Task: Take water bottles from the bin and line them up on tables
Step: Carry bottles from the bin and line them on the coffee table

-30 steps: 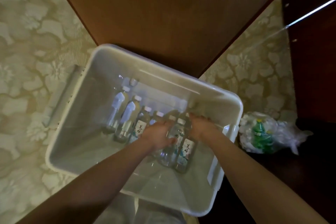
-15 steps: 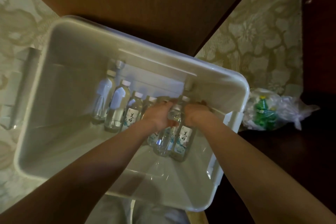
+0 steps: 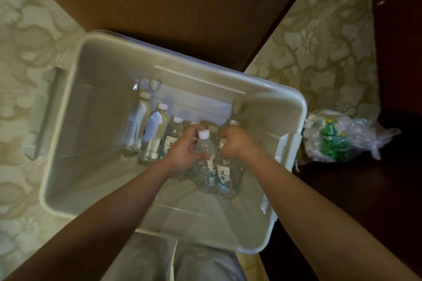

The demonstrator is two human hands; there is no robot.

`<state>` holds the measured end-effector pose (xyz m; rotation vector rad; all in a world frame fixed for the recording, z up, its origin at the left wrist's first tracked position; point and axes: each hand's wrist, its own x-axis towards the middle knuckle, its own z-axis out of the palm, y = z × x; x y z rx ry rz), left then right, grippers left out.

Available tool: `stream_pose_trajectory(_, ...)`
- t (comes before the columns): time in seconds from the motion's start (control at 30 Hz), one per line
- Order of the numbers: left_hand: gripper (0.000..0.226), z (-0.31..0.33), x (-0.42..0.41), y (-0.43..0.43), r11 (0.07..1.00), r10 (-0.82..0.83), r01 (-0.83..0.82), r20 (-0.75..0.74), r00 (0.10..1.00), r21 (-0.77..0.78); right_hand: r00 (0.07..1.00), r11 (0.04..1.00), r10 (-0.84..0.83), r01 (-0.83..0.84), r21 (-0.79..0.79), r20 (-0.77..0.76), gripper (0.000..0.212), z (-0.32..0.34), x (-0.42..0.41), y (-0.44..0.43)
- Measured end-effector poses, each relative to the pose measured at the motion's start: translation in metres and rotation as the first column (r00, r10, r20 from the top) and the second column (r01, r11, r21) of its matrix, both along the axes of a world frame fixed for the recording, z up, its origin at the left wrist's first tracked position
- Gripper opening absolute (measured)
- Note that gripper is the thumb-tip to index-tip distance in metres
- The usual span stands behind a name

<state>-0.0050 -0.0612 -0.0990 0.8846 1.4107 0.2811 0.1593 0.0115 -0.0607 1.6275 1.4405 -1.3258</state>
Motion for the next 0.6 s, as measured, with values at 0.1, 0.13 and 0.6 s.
stream_pose_trajectory(0.1, 0.076, 0.002, -0.014, -0.007, 0.995, 0.097, -0.097, 0.007, 0.995, -0.015, 0.954, 0.951, -0.289, 0.296, 0.088, -0.078, 0.045, -0.008, 0.0, -0.021)
stream_pose_trajectory(0.13, 0.074, 0.002, -0.018, -0.009, 0.992, 0.125, -0.126, -0.003, 0.992, -0.021, 0.92, 0.913, -0.376, 0.388, 0.124, -0.112, 0.044, -0.01, 0.0, -0.029)
stream_pose_trajectory(0.6, 0.079, -0.007, -0.037, -0.018, 0.996, 0.077, -0.087, -0.223, 0.972, -0.035, 0.839, 0.825, -0.54, 0.543, 0.158, -0.068, 0.074, -0.018, 0.004, -0.078)
